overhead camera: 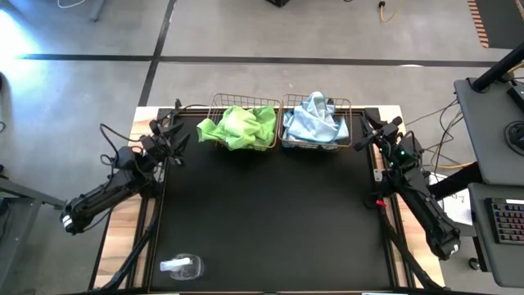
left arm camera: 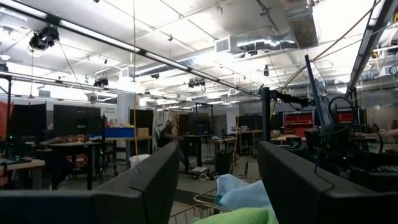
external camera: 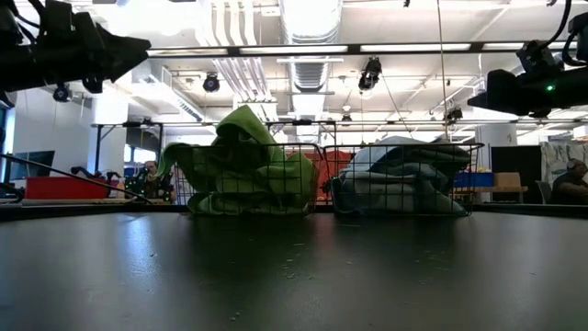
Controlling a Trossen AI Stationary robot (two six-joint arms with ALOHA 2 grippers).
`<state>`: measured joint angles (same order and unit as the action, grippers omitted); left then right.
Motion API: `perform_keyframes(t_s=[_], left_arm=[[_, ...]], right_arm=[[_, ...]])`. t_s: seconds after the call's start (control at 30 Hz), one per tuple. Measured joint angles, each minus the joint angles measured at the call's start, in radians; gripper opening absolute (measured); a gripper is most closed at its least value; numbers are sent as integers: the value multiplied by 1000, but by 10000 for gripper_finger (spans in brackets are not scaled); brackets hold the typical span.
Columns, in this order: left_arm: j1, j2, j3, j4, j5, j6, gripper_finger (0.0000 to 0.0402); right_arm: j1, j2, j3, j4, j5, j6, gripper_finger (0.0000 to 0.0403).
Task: Sort microfiber towel by color & place in baskets
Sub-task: Return to Home Position
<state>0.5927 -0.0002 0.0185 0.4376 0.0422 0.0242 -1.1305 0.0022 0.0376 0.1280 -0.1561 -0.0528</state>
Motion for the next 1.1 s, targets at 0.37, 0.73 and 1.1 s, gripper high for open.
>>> perform_keyframes(t_s=[0.37,0.73,1.1], left_arm=[[0,22,0,-4,0,0,201],[0,61,0,-4,0,0,201],[0,107,0,-4,0,0,201]], right_arm=[[0,26,0,1,0,0,95],[0,26,0,0,0,0,95],[0,26,0,0,0,0,95]])
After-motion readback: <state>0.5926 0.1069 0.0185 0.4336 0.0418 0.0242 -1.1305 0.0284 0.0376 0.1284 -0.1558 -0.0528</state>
